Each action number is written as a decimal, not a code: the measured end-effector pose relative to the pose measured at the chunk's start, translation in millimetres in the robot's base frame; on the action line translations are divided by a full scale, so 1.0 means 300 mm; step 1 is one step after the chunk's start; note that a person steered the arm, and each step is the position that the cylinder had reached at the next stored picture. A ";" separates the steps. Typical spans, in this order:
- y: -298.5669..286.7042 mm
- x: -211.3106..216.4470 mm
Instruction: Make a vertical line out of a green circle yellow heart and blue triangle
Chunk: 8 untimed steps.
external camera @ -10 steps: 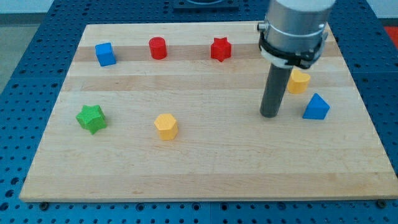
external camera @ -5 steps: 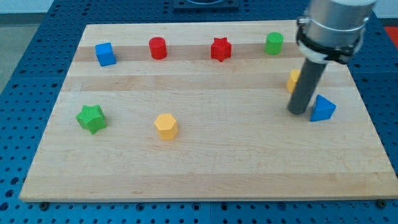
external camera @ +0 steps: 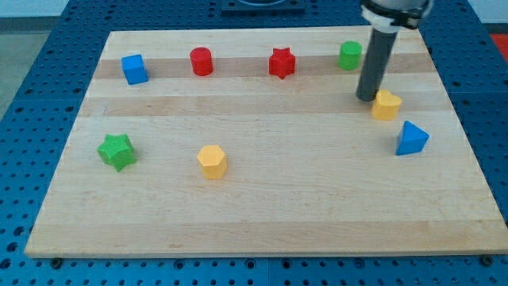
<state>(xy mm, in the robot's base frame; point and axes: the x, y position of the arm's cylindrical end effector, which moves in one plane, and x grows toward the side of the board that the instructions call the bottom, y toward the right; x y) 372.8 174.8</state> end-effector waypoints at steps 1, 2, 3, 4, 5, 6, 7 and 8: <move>0.039 0.000; 0.039 0.000; 0.008 -0.001; -0.159 -0.010; -0.263 -0.009; -0.267 -0.191; -0.267 -0.255; -0.253 -0.370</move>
<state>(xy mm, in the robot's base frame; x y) 261.9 98.9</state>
